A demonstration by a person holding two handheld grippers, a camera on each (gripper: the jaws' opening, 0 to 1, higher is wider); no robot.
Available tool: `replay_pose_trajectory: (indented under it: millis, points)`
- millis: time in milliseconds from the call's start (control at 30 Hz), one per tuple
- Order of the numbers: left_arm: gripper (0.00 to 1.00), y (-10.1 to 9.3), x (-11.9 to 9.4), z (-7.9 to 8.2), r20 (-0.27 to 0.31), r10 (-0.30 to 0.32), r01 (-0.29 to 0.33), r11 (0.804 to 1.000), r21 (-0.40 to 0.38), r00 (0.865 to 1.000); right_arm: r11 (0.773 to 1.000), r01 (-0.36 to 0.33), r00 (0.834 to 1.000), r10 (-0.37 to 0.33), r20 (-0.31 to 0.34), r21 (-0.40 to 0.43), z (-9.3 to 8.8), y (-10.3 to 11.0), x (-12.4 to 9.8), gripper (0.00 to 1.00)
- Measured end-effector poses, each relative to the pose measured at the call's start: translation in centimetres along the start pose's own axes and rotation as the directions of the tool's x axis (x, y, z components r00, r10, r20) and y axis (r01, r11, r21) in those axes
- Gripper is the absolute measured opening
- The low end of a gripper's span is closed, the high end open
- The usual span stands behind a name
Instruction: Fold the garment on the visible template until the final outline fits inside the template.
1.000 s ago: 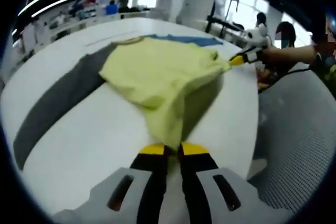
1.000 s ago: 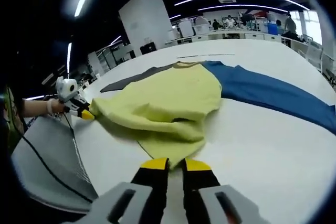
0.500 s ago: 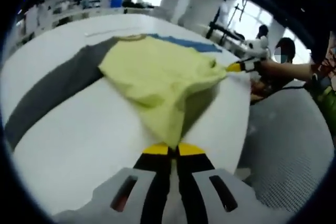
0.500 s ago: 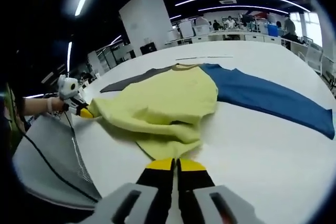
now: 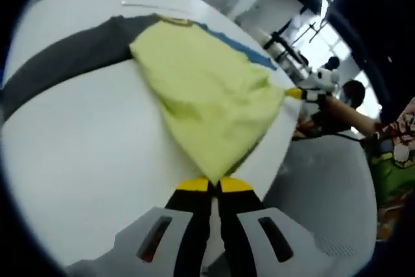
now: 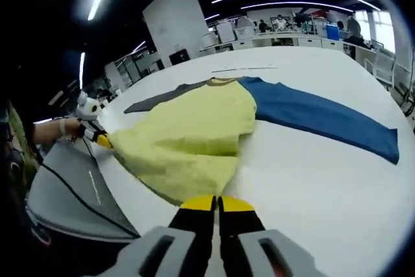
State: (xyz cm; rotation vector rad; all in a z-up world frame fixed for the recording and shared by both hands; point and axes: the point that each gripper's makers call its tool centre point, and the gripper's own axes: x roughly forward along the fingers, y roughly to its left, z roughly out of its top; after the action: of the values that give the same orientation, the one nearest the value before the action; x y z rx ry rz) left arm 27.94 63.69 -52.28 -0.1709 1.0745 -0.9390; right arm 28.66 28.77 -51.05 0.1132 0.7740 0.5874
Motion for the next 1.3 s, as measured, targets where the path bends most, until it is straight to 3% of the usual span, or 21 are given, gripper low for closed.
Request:
replay_pose_trajectory:
  millis: [167, 433, 567, 633, 900, 1067, 1300]
  points:
    - [0.00, -0.2, 0.4, -1.0, -0.052, -0.006, 0.004, 0.999, -0.042, 0.999, 1.000, -0.008, 1.000, 0.008, -0.021, 0.023, -1.0, 0.5, -0.5, 0.00]
    - [0.00, -0.1, 0.1, -1.3, -0.072, -0.013, 0.004, 0.992, -0.129, 0.997, 0.997, -0.027, 0.998, 0.031, -0.053, 0.077, -2.7, 1.5, -0.9, 0.00]
    - [0.00, 0.0, 0.0, -1.5, -0.085, -0.015, 0.003, 0.991, -0.135, 0.996, 0.994, -0.029, 0.998, 0.036, -0.055, 0.108, -3.1, 1.9, -1.1, 0.00]
    - [0.00, 0.0, 0.0, -1.5, -0.097, -0.017, 0.002, 0.989, -0.146, 0.995, 0.986, -0.041, 0.996, 0.054, -0.075, 0.165, -3.5, 2.4, -1.3, 0.00]
    - [0.00, -0.3, -0.5, -0.9, -0.107, -0.048, 0.030, 0.986, -0.164, 0.993, 0.981, -0.045, 0.998, 0.053, -0.039, 0.188, -2.3, 2.4, -2.1, 0.00]
    - [0.00, 0.0, 0.0, -2.0, -0.150, -0.040, 0.012, 0.982, -0.188, 0.988, 0.976, -0.043, 0.996, 0.057, -0.061, 0.214, -3.3, 2.4, -1.7, 0.00]
    - [0.00, 0.5, 0.2, -2.4, -0.151, -0.027, -0.005, 0.979, -0.205, 0.988, 0.973, -0.045, 0.995, 0.065, -0.081, 0.226, -4.6, 2.6, -1.4, 0.00]
